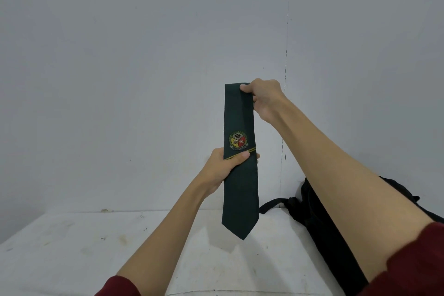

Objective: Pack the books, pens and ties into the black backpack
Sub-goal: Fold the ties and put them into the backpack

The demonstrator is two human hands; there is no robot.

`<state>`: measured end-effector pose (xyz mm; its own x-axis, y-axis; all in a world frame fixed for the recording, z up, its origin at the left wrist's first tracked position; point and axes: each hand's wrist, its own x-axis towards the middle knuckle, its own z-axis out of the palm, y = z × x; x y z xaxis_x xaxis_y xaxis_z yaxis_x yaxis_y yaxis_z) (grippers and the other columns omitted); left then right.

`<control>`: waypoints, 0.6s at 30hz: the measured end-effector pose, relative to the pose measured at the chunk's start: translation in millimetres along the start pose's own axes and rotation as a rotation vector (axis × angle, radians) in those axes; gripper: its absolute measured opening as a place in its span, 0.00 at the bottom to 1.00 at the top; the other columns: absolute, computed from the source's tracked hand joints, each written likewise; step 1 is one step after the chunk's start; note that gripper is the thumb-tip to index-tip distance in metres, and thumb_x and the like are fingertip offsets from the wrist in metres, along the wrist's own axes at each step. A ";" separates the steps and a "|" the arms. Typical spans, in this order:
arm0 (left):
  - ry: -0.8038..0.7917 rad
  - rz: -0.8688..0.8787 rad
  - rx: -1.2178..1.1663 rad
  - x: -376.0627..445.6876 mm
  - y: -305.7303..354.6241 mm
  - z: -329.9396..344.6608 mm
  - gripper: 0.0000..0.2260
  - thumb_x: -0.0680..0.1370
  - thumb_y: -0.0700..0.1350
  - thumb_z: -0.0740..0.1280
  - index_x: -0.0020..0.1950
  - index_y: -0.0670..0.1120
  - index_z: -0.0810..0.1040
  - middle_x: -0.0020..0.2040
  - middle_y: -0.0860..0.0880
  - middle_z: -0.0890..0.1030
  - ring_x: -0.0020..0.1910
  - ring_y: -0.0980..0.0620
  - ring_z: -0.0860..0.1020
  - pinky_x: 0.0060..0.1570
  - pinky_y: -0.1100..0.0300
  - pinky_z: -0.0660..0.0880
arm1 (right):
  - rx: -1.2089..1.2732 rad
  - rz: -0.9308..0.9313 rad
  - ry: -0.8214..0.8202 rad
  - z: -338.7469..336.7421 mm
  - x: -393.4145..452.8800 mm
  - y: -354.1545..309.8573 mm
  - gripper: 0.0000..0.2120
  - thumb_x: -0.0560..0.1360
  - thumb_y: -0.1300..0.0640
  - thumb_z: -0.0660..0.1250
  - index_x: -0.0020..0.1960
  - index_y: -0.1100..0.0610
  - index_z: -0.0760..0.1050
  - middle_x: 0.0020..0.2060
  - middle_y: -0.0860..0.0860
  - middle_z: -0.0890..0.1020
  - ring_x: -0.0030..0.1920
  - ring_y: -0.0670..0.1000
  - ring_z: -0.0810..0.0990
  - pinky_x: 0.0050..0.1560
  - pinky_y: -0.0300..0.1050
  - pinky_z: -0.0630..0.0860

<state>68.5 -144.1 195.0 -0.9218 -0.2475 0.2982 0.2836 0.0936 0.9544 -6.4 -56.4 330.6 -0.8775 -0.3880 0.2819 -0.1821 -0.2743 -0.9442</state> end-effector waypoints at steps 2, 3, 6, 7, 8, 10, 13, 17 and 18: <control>-0.005 -0.020 0.010 -2.3 1.6 0.1 0.05 0.77 0.43 0.67 0.52 0.46 0.78 0.47 0.50 0.85 0.46 0.52 0.83 0.45 0.61 0.79 | -0.193 -0.050 0.002 -2.1 -1.2 2.5 0.04 0.76 0.65 0.66 0.50 0.63 0.72 0.44 0.55 0.78 0.48 0.54 0.78 0.51 0.48 0.77; -0.012 -0.033 0.012 -3.8 1.1 -0.4 0.05 0.77 0.43 0.67 0.52 0.46 0.78 0.47 0.49 0.85 0.47 0.52 0.83 0.46 0.61 0.79 | -0.291 -0.078 0.000 -4.5 -1.6 5.5 0.04 0.76 0.63 0.65 0.49 0.63 0.72 0.42 0.54 0.77 0.45 0.52 0.76 0.46 0.46 0.76; -0.060 -0.095 -0.019 -10.8 0.1 -4.4 0.06 0.77 0.42 0.67 0.53 0.44 0.79 0.48 0.47 0.85 0.47 0.50 0.83 0.48 0.59 0.79 | -0.479 -0.087 -0.002 -17.6 -6.9 22.9 0.09 0.78 0.56 0.64 0.50 0.62 0.73 0.42 0.55 0.76 0.37 0.49 0.72 0.34 0.39 0.67; -0.079 -0.112 -0.027 -12.5 0.0 -7.1 0.06 0.77 0.41 0.67 0.53 0.43 0.79 0.48 0.46 0.85 0.47 0.49 0.83 0.47 0.59 0.79 | -0.512 -0.065 0.002 -23.6 -9.9 32.5 0.12 0.78 0.52 0.63 0.49 0.62 0.74 0.41 0.54 0.76 0.35 0.48 0.71 0.32 0.40 0.65; -0.092 -0.126 -0.026 -14.2 0.2 -9.9 0.06 0.77 0.41 0.67 0.52 0.43 0.79 0.48 0.45 0.85 0.48 0.49 0.83 0.47 0.60 0.79 | -0.533 -0.035 0.007 -29.3 -15.2 42.2 0.16 0.78 0.49 0.62 0.48 0.63 0.75 0.39 0.54 0.76 0.33 0.48 0.70 0.32 0.40 0.64; -0.090 -0.146 -0.024 -15.6 1.0 -17.4 0.07 0.76 0.40 0.68 0.53 0.41 0.80 0.49 0.44 0.84 0.49 0.48 0.83 0.48 0.59 0.79 | -0.578 0.063 -0.019 -39.2 -26.8 65.7 0.26 0.79 0.41 0.57 0.46 0.64 0.76 0.35 0.53 0.77 0.32 0.49 0.70 0.32 0.42 0.63; -0.051 -0.169 0.025 -14.4 1.4 -26.3 0.10 0.75 0.42 0.69 0.55 0.41 0.79 0.50 0.44 0.84 0.49 0.48 0.82 0.49 0.58 0.78 | -0.621 0.327 -0.277 -48.3 -38.3 99.2 0.40 0.73 0.26 0.45 0.38 0.60 0.76 0.34 0.53 0.81 0.35 0.50 0.75 0.41 0.44 0.66; -0.043 -0.198 0.110 -13.6 -1.7 -27.8 0.10 0.75 0.43 0.70 0.55 0.43 0.80 0.48 0.46 0.84 0.44 0.51 0.82 0.45 0.61 0.78 | -0.335 0.498 -0.511 -43.6 -35.3 121.4 0.32 0.70 0.26 0.54 0.42 0.55 0.75 0.34 0.50 0.79 0.38 0.49 0.75 0.45 0.46 0.68; -0.043 -0.202 0.119 -13.9 -3.1 -27.7 0.10 0.75 0.43 0.70 0.55 0.43 0.80 0.49 0.45 0.84 0.45 0.50 0.82 0.46 0.60 0.78 | -0.290 0.490 -0.508 -39.8 -36.3 120.6 0.26 0.71 0.31 0.61 0.45 0.54 0.76 0.36 0.49 0.78 0.38 0.49 0.74 0.44 0.45 0.68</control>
<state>87.7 -167.6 188.3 -0.9678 -0.2320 0.0978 0.0612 0.1597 0.9853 -14.2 -40.4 199.7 -0.5890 -0.7821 -0.2036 0.0052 0.2483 -0.9687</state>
